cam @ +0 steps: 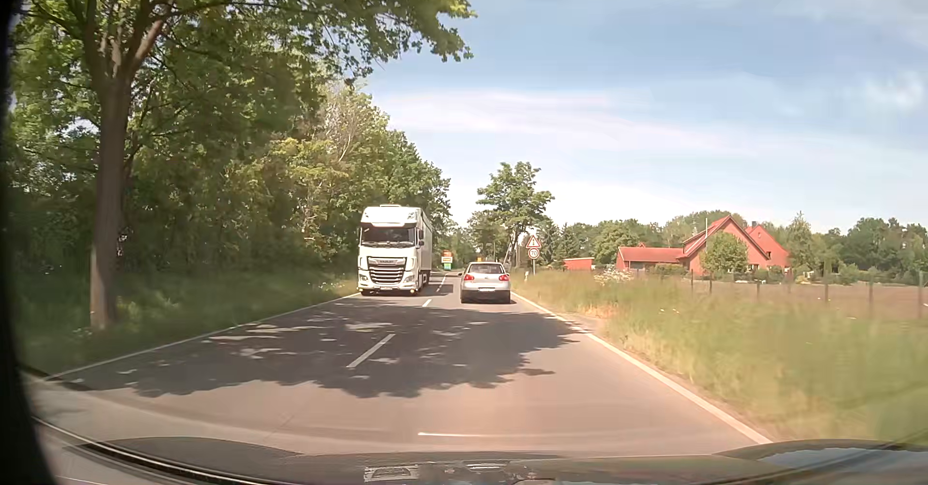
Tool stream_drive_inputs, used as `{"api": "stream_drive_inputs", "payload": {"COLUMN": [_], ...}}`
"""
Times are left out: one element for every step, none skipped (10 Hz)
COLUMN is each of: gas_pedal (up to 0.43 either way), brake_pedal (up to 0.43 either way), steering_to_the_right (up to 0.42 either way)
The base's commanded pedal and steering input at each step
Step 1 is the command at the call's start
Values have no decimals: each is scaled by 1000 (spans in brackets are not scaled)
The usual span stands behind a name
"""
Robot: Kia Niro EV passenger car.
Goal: Follow the waypoints while adhering to traffic rules and regulations
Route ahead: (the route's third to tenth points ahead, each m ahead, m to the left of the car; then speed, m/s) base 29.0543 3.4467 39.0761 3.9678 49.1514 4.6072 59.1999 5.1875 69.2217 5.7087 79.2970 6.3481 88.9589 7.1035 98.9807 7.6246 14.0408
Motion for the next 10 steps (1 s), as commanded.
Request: {"api": "stream_drive_inputs", "payload": {"gas_pedal": [189,189,189,189,189,189,189,189,189,189], "brake_pedal": [0,0,0,0,0,0,0,0,0,0], "steering_to_the_right": [-9,-9,-9,-9,-9,-9,-9,-10,-10,-10]}}
